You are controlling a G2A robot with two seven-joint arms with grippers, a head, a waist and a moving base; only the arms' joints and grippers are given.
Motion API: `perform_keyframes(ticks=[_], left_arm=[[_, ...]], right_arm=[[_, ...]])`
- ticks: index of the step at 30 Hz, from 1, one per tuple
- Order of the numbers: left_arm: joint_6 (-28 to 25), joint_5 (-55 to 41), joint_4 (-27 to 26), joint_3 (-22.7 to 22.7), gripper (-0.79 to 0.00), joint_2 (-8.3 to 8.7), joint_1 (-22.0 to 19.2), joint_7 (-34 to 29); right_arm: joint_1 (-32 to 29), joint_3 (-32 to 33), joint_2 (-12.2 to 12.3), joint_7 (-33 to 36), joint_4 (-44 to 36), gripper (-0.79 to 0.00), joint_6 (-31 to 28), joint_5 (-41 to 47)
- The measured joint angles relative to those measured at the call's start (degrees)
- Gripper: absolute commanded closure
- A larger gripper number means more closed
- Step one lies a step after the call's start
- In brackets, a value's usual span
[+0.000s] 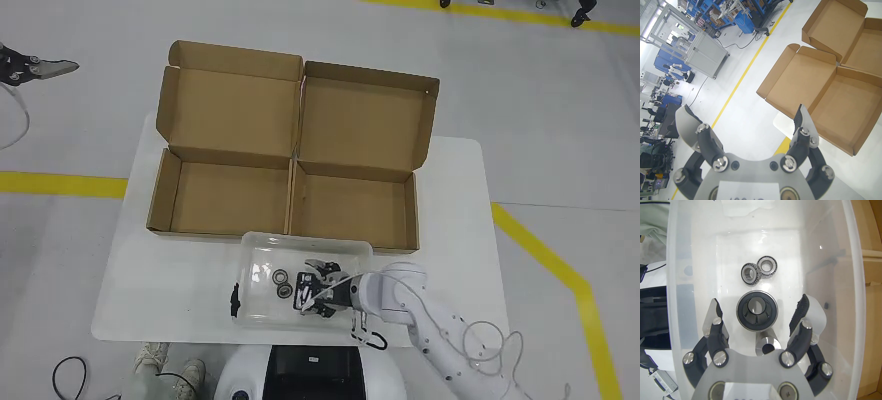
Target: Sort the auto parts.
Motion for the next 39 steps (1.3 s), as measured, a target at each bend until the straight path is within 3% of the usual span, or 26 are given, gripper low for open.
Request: perform_keyframes(ticks=[5, 11, 12, 13, 22, 39], left_arm=[[0.0, 0.0, 0.0, 0.0, -0.785, 0.0, 0.0, 0.0], [0.0, 0.0, 0.0, 0.0, -0.785, 0.0, 0.0, 0.0], [0.0, 0.0, 0.0, 0.0, -0.785, 0.0, 0.0, 0.0], [0.0, 0.0, 0.0, 0.0, -0.785, 0.0, 0.0, 0.0], [0.0, 0.0, 0.0, 0.0, -0.785, 0.0, 0.0, 0.0], [0.0, 0.0, 0.0, 0.0, -0.785, 0.0, 0.0, 0.0]], right_arm=[[0.71, -1.45, -0.09, 0.12, 1.14, -0.511, 1.08, -0.65], [1.0, -1.9, 0.09, -0.2, 1.76, -0.126, 1.29, -0.42], [0.97, -1.88, 0.14, -0.19, 1.74, -0.034, 1.35, -0.41], [0.92, -1.86, 0.2, -0.17, 1.69, 0.0, 1.4, -0.41], [0.34, -0.53, 1.1, -2.95, -0.1, 0.0, -1.42, 1.62], [0.86, 4.75, 2.61, -17.9, -0.96, 0.0, -7.13, 11.79]])
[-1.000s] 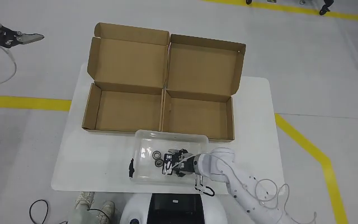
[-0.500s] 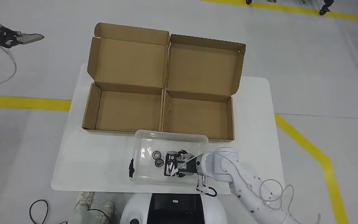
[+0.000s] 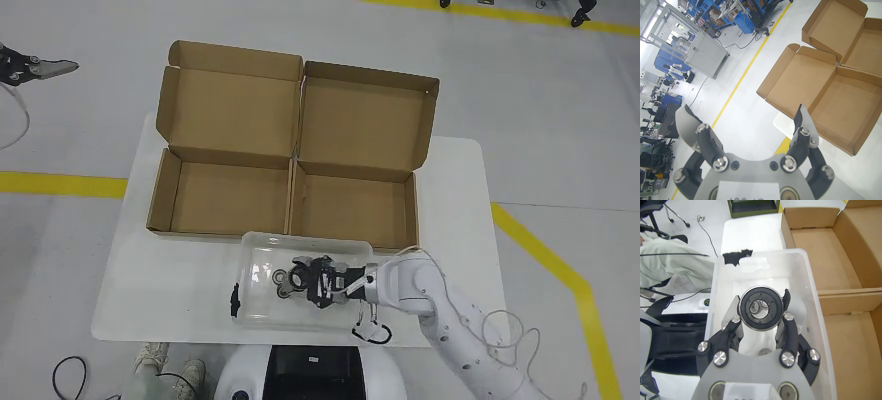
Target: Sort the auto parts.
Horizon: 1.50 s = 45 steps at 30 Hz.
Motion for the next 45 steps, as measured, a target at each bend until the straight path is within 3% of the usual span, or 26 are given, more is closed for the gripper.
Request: perform_keyframes(ticks=[7, 23, 35, 45], left_arm=[[0.0, 0.0, 0.0, 0.0, -0.785, 0.0, 0.0, 0.0], [0.0, 0.0, 0.0, 0.0, -0.785, 0.0, 0.0, 0.0], [0.0, 0.0, 0.0, 0.0, -0.785, 0.0, 0.0, 0.0], [0.0, 0.0, 0.0, 0.0, -0.785, 0.0, 0.0, 0.0]], right_arm=[[-0.4, 3.95, 0.99, -10.27, -2.78, 0.0, -5.02, 3.98], [2.92, 6.05, 4.53, -26.38, -10.63, 0.0, -4.93, 3.06], [10.32, 5.97, 8.74, -33.18, -13.82, 0.0, -4.93, 9.8], [14.32, 7.37, 11.66, -31.98, -16.43, 0.0, -4.93, 14.41]])
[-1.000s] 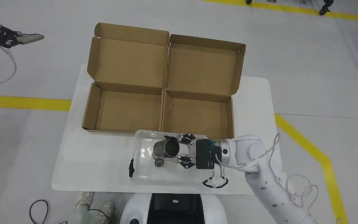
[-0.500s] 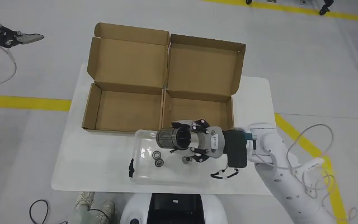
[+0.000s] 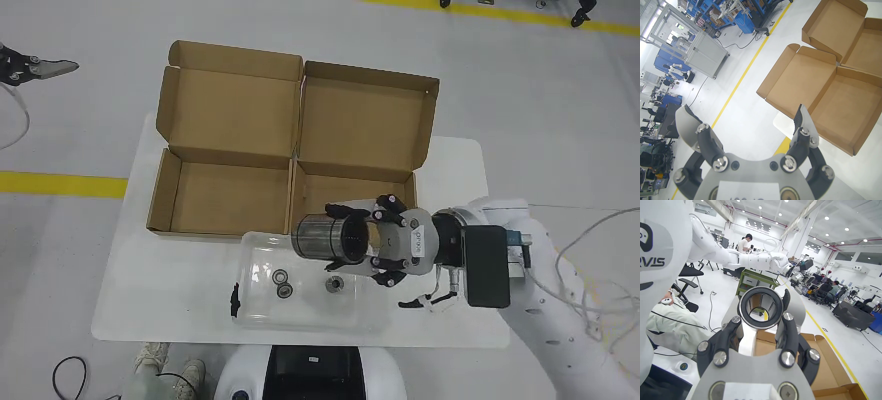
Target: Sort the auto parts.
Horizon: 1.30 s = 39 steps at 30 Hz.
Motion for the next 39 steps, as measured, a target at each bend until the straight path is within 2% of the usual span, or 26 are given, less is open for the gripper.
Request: perform_keyframes(ticks=[17, 26, 34, 39], left_arm=[[0.0, 0.0, 0.0, 0.0, -0.785, 0.0, 0.0, 0.0], [0.0, 0.0, 0.0, 0.0, -0.785, 0.0, 0.0, 0.0], [0.0, 0.0, 0.0, 0.0, -0.785, 0.0, 0.0, 0.0], [0.0, 0.0, 0.0, 0.0, -0.785, 0.0, 0.0, 0.0]], right_arm=[[0.16, 3.62, 1.7, 4.82, -2.14, 0.0, 0.0, 4.83], [-4.04, 1.64, 1.52, 4.22, 3.79, 0.0, 0.36, 2.57], [-6.04, -1.52, 0.74, 7.62, 7.94, 0.0, 7.0, -2.13], [-5.98, -3.96, -0.01, 10.9, 10.54, 0.0, 13.46, -5.62]])
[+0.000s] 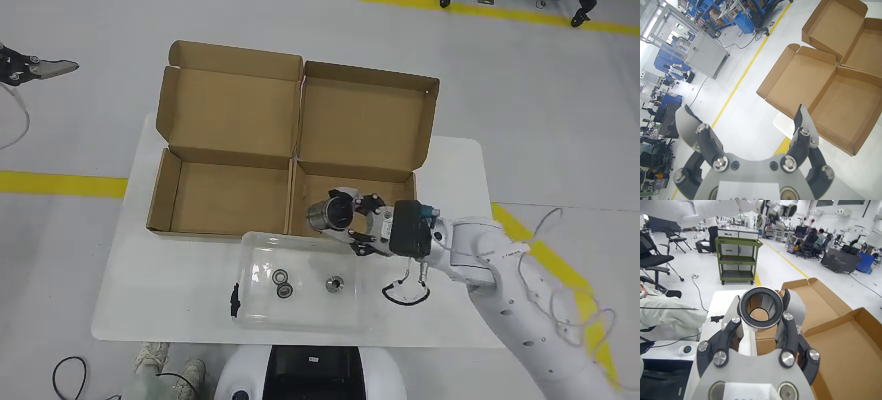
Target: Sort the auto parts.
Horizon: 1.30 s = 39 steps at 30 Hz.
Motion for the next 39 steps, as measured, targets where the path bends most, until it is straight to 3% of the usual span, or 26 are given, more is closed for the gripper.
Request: perform_keyframes(ticks=[12, 27, 39], left_arm=[[0.0, 0.0, 0.0, 0.0, -0.785, 0.0, 0.0, 0.0], [0.0, 0.0, 0.0, 0.0, -0.785, 0.0, 0.0, 0.0], [0.0, 0.0, 0.0, 0.0, -0.785, 0.0, 0.0, 0.0]], right_arm=[[4.69, -6.55, -2.85, 3.47, 10.11, 0.0, 10.46, -2.36], [10.13, -12.22, -6.53, 2.92, 23.12, 0.0, 13.91, -0.93], [13.93, -15.38, -9.55, 10.56, 28.69, 0.0, 18.22, 2.75]])
